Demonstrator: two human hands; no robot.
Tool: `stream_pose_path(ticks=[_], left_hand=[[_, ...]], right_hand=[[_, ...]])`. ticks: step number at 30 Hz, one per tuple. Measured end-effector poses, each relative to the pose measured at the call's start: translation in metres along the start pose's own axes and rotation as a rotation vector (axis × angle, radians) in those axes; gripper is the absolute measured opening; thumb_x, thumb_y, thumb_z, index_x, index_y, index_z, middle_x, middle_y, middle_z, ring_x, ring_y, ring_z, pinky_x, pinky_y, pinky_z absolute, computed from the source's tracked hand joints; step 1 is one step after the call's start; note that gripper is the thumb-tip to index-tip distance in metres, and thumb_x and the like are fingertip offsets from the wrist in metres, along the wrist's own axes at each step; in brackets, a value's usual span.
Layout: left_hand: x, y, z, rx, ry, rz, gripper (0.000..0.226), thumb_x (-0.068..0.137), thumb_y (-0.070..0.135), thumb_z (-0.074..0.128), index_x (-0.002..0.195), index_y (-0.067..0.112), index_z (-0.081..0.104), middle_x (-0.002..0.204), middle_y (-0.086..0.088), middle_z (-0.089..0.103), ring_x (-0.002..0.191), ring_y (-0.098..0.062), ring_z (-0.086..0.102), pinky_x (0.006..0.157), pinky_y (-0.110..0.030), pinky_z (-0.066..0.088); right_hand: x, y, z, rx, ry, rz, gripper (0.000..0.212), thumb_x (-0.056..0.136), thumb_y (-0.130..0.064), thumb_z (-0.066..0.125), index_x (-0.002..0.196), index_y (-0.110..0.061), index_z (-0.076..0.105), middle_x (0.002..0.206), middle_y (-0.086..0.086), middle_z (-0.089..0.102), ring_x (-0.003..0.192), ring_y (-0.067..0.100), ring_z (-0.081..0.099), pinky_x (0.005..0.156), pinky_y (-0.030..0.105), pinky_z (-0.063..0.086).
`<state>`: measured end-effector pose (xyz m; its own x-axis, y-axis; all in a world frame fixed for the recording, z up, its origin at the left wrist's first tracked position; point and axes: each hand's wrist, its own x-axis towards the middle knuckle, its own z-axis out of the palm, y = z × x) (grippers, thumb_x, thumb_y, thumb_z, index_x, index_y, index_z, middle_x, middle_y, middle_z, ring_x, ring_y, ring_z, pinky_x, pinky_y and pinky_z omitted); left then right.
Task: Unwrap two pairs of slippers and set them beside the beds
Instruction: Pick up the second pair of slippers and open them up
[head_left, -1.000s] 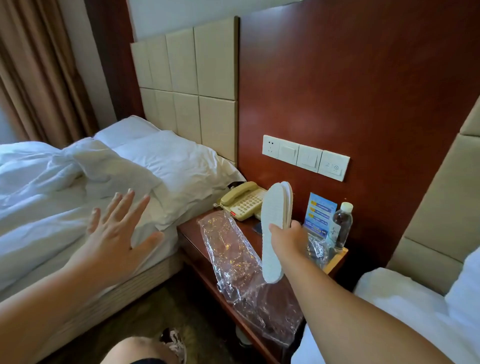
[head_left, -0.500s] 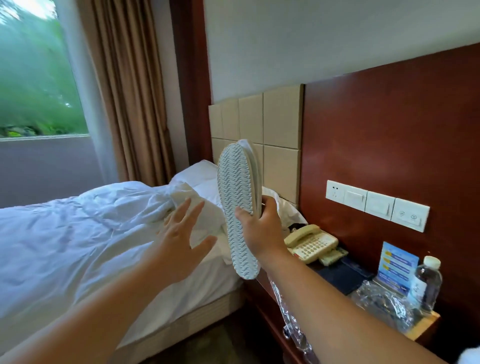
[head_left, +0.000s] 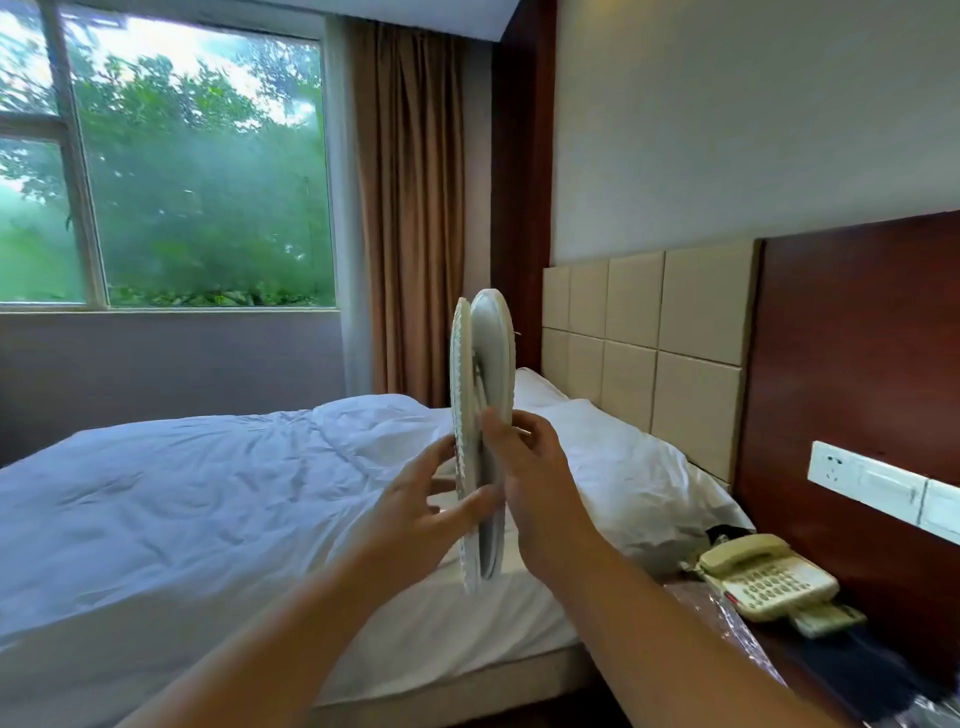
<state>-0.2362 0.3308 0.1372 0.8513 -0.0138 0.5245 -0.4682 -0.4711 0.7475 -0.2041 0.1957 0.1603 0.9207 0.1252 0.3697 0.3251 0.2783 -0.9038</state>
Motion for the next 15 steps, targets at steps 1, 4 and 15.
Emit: stream_pose_path(ticks=[1,4,15], left_hand=[[-0.003,0.001,-0.008,-0.031,0.009,-0.010,0.050,0.081,0.049,0.070,0.127,0.051,0.053,0.117,0.023,0.067,0.100,-0.002,0.068,0.077,-0.020,0.057],[-0.009,-0.004,-0.032,-0.116,0.049,-0.101,0.043,0.080,0.026,0.066,0.117,0.048,0.063,0.105,0.013,0.074,0.095,-0.011,0.071,0.086,-0.032,0.057],[-0.027,-0.035,-0.107,-0.416,0.306,-0.359,0.050,0.064,0.018,0.074,0.113,0.018,0.068,0.106,-0.012,0.074,0.099,-0.036,0.069,0.089,-0.054,0.055]], right_hand=[[0.000,0.001,0.006,0.013,-0.018,0.007,0.035,0.080,-0.050,0.072,0.106,-0.028,0.061,0.101,-0.005,0.071,0.097,0.017,0.069,0.088,0.040,0.058],[0.000,0.006,0.022,0.031,-0.075,0.020,0.031,0.082,-0.044,0.073,0.106,-0.027,0.063,0.102,-0.004,0.073,0.098,0.017,0.070,0.088,0.042,0.057],[0.009,0.000,0.038,-0.050,-0.012,0.143,0.022,0.098,-0.028,0.051,0.116,-0.025,0.063,0.108,0.001,0.071,0.100,0.027,0.065,0.091,0.051,0.053]])
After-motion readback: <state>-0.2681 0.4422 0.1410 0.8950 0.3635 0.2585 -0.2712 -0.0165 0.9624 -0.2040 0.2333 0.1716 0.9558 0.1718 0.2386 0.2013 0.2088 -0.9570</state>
